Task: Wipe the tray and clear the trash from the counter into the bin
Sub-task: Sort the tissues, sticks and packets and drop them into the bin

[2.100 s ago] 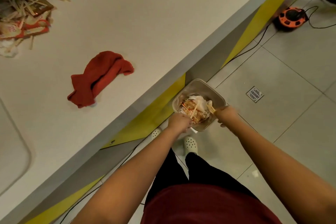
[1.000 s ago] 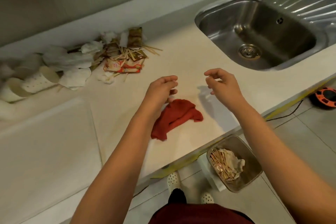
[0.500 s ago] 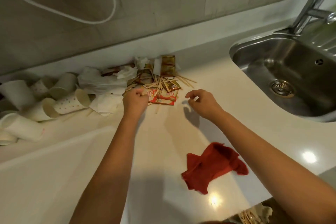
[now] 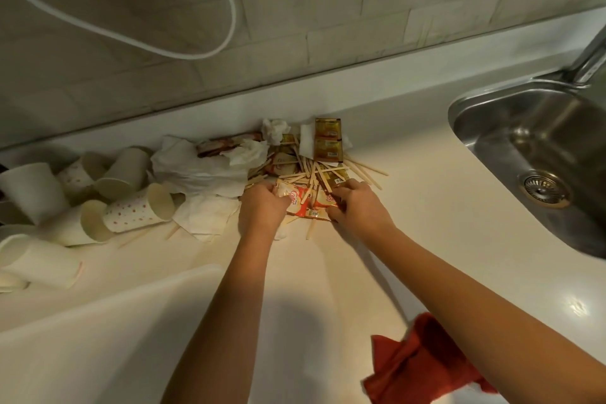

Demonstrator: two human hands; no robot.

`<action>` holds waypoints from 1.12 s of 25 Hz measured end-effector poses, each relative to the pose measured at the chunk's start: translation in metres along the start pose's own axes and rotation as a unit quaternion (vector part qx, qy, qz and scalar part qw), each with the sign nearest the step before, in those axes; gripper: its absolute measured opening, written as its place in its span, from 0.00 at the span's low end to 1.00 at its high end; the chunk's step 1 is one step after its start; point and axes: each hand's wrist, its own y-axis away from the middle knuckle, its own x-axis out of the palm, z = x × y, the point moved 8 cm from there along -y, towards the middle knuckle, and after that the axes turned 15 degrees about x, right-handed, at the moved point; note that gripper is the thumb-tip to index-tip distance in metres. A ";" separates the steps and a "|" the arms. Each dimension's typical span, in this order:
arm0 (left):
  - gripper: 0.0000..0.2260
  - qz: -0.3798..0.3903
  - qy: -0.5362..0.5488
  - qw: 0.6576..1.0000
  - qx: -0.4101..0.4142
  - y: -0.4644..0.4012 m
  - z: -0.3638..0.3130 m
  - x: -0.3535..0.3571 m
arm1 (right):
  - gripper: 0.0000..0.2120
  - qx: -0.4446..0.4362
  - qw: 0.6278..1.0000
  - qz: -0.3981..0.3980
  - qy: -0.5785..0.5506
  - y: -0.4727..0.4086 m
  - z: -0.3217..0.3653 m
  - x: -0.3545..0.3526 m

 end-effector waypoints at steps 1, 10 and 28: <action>0.15 -0.010 0.011 1.000 -0.003 -0.001 0.002 -0.001 | 0.18 -0.028 0.999 -0.016 0.028 0.001 0.004 0.001; 0.09 -0.203 0.161 0.966 0.022 0.005 -0.015 -0.042 | 0.13 -0.055 0.992 -0.109 -0.011 0.007 0.007 -0.028; 0.08 -0.002 0.449 0.888 0.093 0.155 -0.142 0.020 | 0.10 0.120 0.909 -0.243 -0.318 0.152 -0.162 -0.140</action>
